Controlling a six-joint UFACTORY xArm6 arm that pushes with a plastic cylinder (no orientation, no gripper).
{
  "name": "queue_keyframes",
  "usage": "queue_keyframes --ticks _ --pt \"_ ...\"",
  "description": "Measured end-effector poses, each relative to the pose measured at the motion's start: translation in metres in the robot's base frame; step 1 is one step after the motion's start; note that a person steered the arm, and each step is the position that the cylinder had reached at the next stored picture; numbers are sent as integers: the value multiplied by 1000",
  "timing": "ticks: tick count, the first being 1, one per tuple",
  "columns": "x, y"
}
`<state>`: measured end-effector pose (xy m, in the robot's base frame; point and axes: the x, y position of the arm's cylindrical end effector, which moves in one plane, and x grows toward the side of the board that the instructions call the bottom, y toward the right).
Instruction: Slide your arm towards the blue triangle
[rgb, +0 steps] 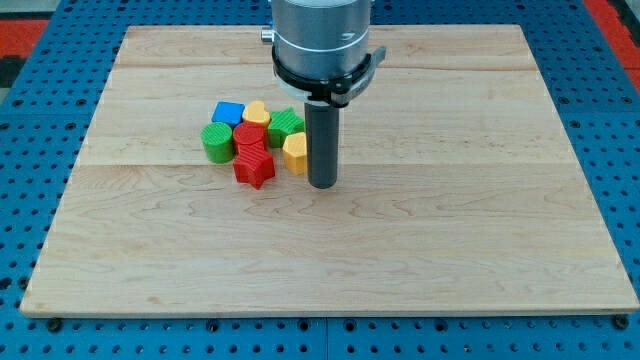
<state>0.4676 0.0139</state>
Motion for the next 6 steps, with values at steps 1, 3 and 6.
queue_keyframes --ticks 1,3,6 --pt "-95 110" --pt "-273 127" --pt "-275 -35"
